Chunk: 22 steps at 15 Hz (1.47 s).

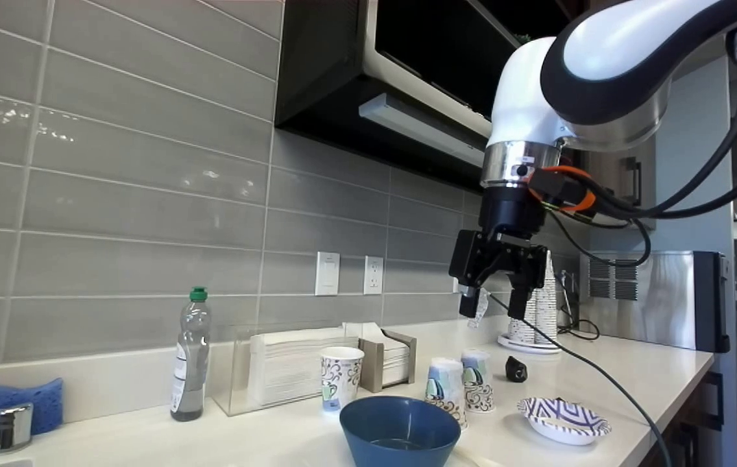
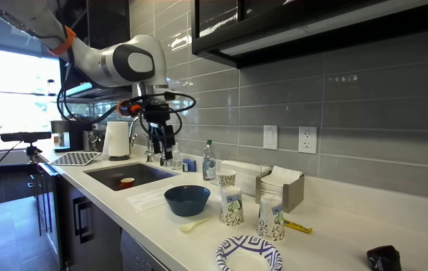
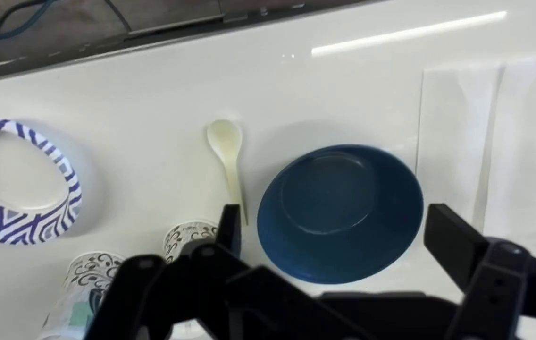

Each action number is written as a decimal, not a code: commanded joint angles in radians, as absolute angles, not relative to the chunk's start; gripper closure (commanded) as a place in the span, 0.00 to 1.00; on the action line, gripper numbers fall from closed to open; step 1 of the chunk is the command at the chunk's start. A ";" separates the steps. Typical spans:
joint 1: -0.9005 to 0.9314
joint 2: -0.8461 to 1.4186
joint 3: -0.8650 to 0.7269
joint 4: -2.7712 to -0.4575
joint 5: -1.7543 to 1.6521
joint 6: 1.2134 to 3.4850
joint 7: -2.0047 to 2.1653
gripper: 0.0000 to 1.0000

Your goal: Stack up the cups in the container

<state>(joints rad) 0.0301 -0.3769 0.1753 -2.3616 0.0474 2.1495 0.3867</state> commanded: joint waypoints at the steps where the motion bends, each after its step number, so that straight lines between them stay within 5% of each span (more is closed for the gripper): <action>1: -0.006 -0.307 0.166 -2.316 -0.046 2.226 0.381 0.00; 22: -0.031 -0.145 0.077 -2.268 -0.075 2.357 0.361 0.00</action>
